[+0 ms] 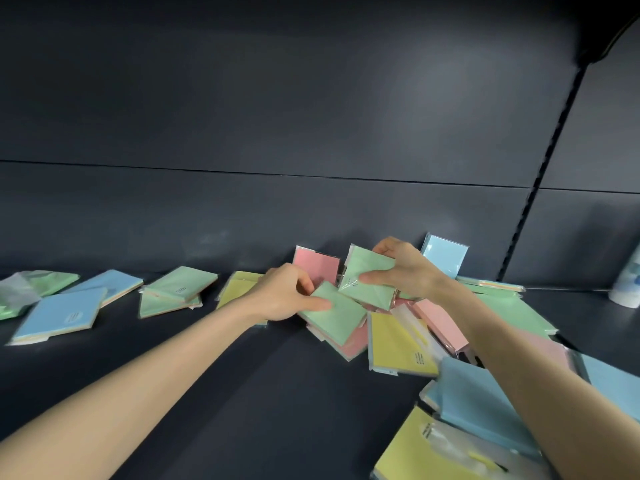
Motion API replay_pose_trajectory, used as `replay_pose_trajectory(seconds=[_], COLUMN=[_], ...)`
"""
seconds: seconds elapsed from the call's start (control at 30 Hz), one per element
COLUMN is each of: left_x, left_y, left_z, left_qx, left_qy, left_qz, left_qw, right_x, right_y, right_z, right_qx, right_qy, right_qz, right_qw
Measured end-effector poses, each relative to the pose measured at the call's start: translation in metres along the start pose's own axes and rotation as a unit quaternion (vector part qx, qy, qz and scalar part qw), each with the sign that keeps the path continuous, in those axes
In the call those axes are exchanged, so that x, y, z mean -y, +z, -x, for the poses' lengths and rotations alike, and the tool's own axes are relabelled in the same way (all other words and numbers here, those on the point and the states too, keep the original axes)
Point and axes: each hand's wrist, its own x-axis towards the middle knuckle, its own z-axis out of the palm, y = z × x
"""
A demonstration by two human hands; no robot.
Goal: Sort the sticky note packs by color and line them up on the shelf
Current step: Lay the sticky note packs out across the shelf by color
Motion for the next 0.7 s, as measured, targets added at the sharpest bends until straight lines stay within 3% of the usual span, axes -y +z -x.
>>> replay_pose_trajectory(seconds=[0.43, 0.7], left_x=[-0.007, 0.006], left_y=[-0.014, -0.044], left_z=[0.042, 0.079], left_qx=[-0.153, -0.207], left_qy=[0.004, 0.029], left_qz=[0.085, 0.140], left_qw=[0.985, 0.968], right_x=[0.021, 0.056], right_y=[0.009, 0.030], right_z=[0.027, 0.043], right_qx=[-0.010, -0.037], right_qy=[-0.047, -0.100], right_qz=[-0.059, -0.085], right_qw=[0.997, 0.991])
